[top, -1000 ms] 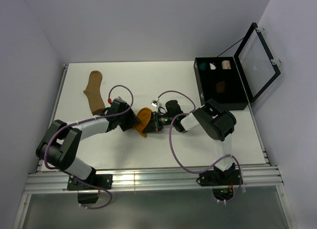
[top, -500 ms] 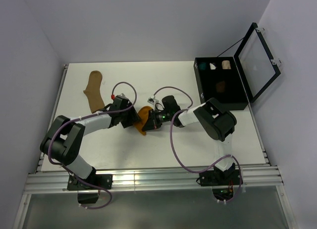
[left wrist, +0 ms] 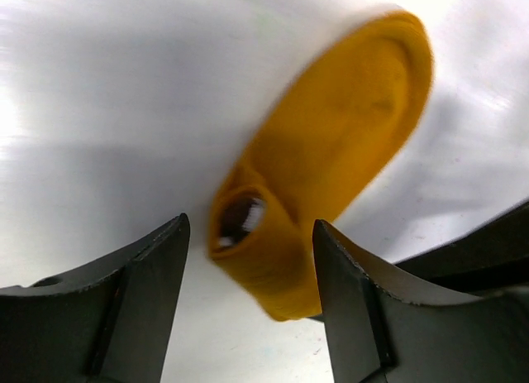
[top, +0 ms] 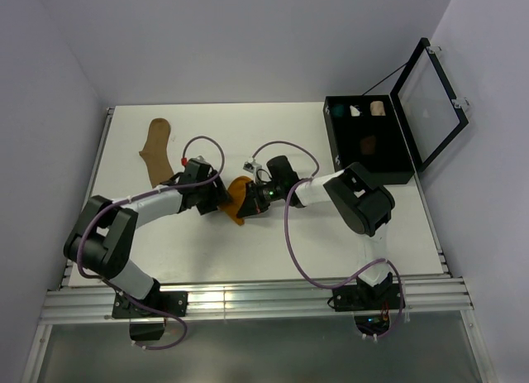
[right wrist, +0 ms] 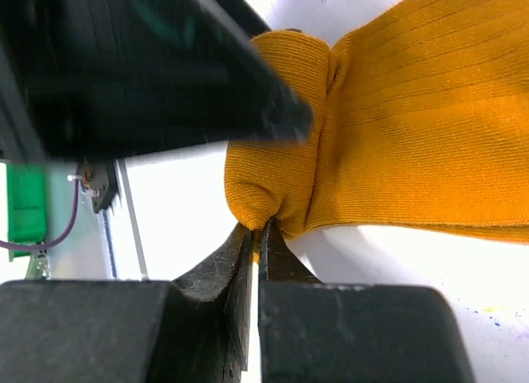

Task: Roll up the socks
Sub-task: Roll the sock at the center of the board.

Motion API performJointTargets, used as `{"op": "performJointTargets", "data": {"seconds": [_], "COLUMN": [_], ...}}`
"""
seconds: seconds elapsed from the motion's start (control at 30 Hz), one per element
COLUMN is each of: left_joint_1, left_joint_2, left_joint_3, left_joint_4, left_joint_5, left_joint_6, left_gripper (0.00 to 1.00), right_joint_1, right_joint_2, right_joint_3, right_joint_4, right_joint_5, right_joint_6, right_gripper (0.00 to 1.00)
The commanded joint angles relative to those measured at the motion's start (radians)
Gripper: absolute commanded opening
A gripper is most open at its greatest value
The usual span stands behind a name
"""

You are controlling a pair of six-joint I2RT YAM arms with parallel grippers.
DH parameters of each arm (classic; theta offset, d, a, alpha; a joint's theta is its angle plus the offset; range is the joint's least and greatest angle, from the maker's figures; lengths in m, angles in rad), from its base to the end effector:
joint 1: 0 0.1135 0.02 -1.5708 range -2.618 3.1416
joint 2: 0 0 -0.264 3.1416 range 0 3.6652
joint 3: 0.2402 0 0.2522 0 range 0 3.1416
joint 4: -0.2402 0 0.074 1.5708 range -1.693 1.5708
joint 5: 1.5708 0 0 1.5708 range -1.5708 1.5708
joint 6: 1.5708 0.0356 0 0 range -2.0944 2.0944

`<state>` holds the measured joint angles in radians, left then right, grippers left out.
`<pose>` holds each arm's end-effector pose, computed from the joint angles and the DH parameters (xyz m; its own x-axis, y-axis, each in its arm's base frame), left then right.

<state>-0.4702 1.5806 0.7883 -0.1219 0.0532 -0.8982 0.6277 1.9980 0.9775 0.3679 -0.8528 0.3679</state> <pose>0.2703 -0.1395 0.1584 -0.8165 -0.4612 -0.3474 -0.2524 0.8262 -0.5037 0.2967 0.2484 0.1172 -0.7718 -0.2676 -0.5769 -0.6356 0.2972 0.7125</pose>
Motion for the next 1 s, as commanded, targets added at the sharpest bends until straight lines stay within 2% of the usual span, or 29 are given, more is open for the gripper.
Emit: {"op": "performJointTargets", "data": {"seconds": [0.0, 0.23, 0.6, 0.97], "left_joint_1": [0.065, 0.104, 0.099, 0.062], "left_joint_2": [-0.054, -0.07, 0.123, 0.272], "left_joint_3": [0.023, 0.114, 0.262, 0.333], "left_joint_4": [-0.077, -0.117, -0.045, -0.039], "left_joint_5": [-0.033, -0.024, 0.148, 0.155], "left_joint_6": [0.036, 0.085, 0.13, 0.13], "left_gripper": [0.67, 0.61, 0.51, 0.48], "right_joint_1": [-0.005, -0.003, 0.003, 0.013], "right_joint_2": [-0.016, -0.007, -0.004, -0.007], "right_joint_3": [0.036, 0.036, 0.05, 0.079], "right_joint_4": [-0.05, -0.053, -0.073, -0.112], "right_joint_5": [0.017, 0.011, 0.023, 0.017], "right_joint_6": [-0.055, -0.063, -0.08, -0.11], "right_gripper": [0.0, 0.0, 0.0, 0.0]}}
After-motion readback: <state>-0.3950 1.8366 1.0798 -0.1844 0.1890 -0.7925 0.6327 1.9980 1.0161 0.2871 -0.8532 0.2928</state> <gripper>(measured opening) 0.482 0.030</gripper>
